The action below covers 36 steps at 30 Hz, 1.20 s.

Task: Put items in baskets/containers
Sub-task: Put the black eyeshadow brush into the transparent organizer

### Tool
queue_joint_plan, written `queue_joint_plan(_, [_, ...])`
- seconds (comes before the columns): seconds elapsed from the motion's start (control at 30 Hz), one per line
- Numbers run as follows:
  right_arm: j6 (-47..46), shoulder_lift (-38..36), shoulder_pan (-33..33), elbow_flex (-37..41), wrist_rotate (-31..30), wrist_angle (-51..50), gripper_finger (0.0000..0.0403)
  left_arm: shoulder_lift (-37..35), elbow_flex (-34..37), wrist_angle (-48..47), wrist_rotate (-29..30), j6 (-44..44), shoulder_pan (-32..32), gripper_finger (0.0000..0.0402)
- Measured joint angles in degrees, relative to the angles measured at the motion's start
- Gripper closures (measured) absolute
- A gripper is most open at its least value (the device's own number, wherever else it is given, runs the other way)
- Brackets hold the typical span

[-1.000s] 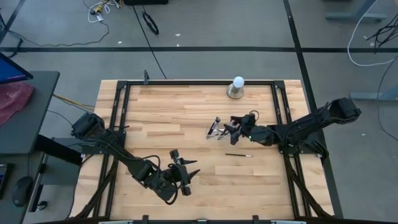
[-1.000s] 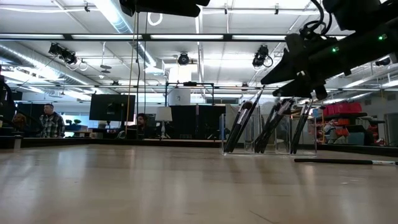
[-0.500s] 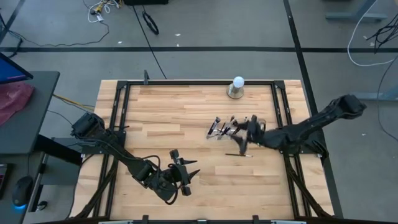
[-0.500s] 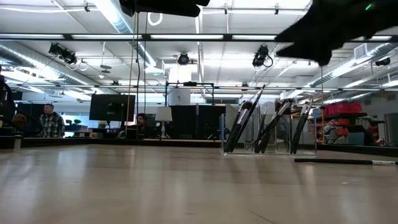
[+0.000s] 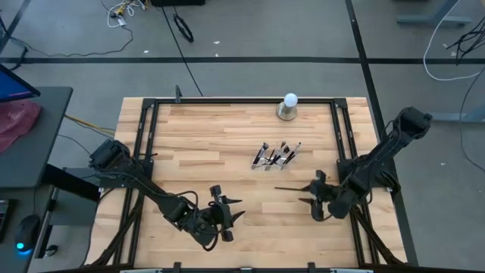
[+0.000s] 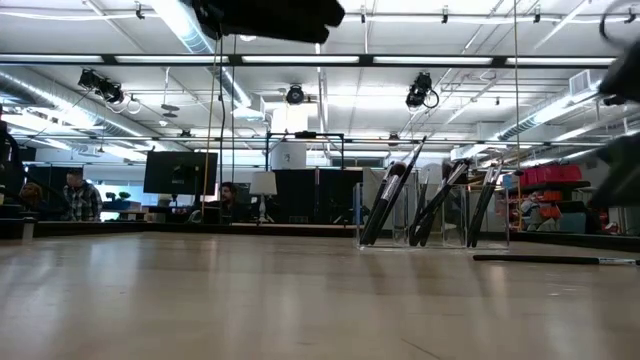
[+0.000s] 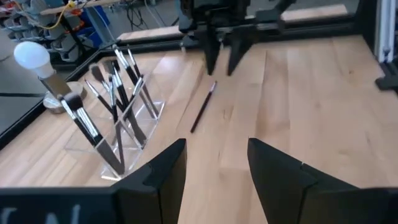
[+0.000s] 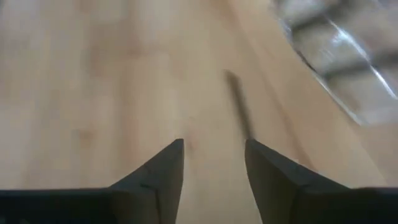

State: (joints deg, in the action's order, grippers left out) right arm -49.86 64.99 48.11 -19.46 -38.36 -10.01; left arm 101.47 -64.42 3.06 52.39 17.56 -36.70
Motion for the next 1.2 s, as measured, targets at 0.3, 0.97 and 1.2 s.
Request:
queue_joint_plan(0.3, [-6.09, 0.17, -2.01, 13.86, -2.23, 13.10, 0.0181, 2.86, 0.02, 0.98, -2.74, 0.11, 1.28, 0.0225])
queue_joint_plan(0.97, [7.93, 11.75, -1.92, 18.27, -1.95, 30.38, 0.0357, 3.21, 0.02, 2.70, -2.74, -0.37, 1.54, 0.0225])
queue_joint_plan(1.2, [7.97, 13.53, -1.96, 15.71, -2.33, 31.02, 0.0392, 3.29, 0.04, 4.62, -2.83, -5.85, 1.86, 0.0225])
